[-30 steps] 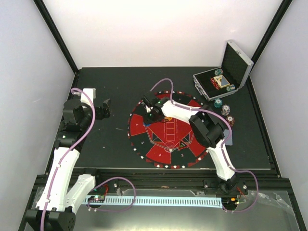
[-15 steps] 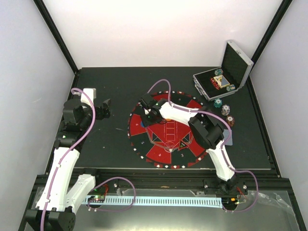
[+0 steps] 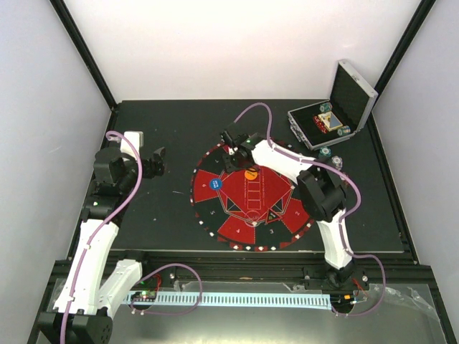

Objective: Distribute texas hold em gaming equipment

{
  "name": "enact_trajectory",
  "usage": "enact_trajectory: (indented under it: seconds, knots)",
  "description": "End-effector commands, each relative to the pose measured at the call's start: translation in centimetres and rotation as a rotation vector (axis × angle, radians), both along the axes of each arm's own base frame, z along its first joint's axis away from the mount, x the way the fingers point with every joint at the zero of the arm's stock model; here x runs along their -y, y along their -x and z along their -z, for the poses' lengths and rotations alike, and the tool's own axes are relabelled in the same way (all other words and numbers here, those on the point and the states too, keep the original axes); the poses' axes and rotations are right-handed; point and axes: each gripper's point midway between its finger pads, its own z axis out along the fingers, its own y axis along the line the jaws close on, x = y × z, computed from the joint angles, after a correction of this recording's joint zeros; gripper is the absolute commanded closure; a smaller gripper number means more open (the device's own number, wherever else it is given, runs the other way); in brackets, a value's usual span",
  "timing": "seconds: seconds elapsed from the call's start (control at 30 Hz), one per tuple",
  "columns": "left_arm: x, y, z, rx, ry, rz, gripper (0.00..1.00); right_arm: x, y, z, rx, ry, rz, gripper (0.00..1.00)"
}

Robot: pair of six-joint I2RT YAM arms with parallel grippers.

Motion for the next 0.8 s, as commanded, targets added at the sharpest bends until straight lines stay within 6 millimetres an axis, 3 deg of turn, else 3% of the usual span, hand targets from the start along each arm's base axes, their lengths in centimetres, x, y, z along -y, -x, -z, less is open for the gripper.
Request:
enact_trajectory:
  seconds: [0.0,0.33,0.7,0.77]
  knots:
    - [0.4,0.0,-0.1,-0.002,0.014,0.013,0.01,-0.8,0.5,2.0,-0.046,-0.002,-0.031,0.37]
    - [0.4,0.0,-0.2,0.001,0.014,0.015,0.01,0.1,0.8,5.1,-0.106,0.027,-0.005,0.35]
    - [0.4,-0.1,0.0,-0.005,0.014,0.015,0.01,3.7,1.2,6.9,-0.148,0.067,0.065,0.35]
    - [0.5,-0.1,0.0,-0.006,0.014,0.016,0.01,5.3,1.4,7.2,-0.150,0.085,0.094,0.35]
